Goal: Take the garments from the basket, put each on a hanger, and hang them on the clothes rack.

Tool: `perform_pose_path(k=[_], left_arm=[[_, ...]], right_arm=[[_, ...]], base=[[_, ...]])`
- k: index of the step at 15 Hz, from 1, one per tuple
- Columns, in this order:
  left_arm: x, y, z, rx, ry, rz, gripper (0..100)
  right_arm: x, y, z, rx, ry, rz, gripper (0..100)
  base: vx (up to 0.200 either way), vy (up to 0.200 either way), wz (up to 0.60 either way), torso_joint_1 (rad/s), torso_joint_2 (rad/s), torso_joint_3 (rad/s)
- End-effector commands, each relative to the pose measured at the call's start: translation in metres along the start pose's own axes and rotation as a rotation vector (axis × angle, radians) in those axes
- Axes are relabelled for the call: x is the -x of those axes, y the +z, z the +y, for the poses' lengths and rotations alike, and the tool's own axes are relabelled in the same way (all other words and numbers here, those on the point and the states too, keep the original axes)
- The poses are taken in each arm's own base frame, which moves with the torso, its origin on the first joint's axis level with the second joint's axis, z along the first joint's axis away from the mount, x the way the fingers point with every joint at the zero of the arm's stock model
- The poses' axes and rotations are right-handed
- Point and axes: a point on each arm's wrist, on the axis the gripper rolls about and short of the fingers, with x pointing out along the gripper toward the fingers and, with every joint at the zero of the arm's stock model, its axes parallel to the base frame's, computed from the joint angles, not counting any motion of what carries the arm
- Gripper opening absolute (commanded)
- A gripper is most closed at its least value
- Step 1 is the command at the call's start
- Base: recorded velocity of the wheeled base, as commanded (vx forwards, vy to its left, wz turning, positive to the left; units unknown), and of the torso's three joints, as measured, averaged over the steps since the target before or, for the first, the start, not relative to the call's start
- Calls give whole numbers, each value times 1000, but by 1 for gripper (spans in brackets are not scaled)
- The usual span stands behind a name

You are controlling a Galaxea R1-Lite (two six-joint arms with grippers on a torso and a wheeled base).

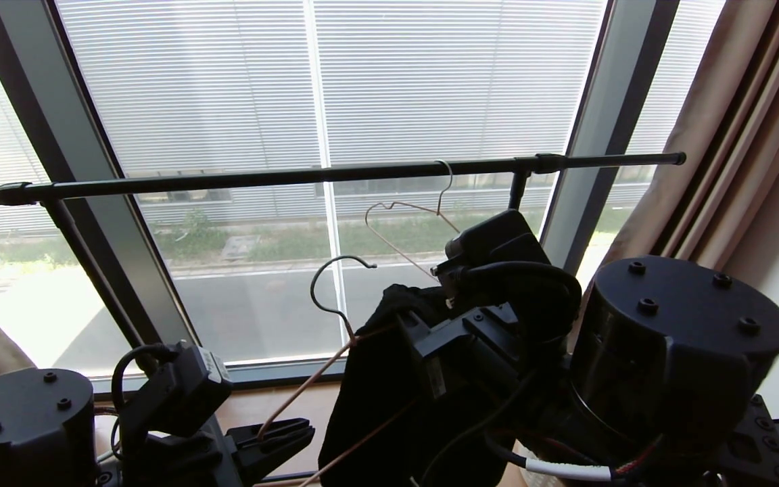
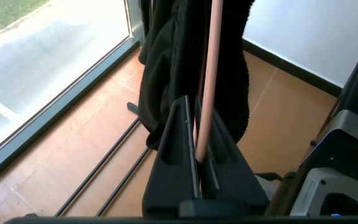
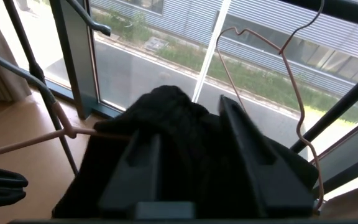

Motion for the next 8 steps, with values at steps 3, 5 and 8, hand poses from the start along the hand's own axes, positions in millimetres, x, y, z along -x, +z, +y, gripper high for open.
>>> perform_pose_path(k=[3,5,8], left_arm=[[0,0,-1,-2,-3,-4,0],[0,0,-1,-4,-3,-5,0],[0,2,0,-4,2,-17,0]], right_arm=[[0,8,-2,-14,-4,-22,100],[0,8,-2,-12,-4,-22,100],[2,5,-3,-6,-4,-13,100]], base=[[0,0,0,0,0,0],[0,0,0,0,0,0],[0,0,0,0,0,0]])
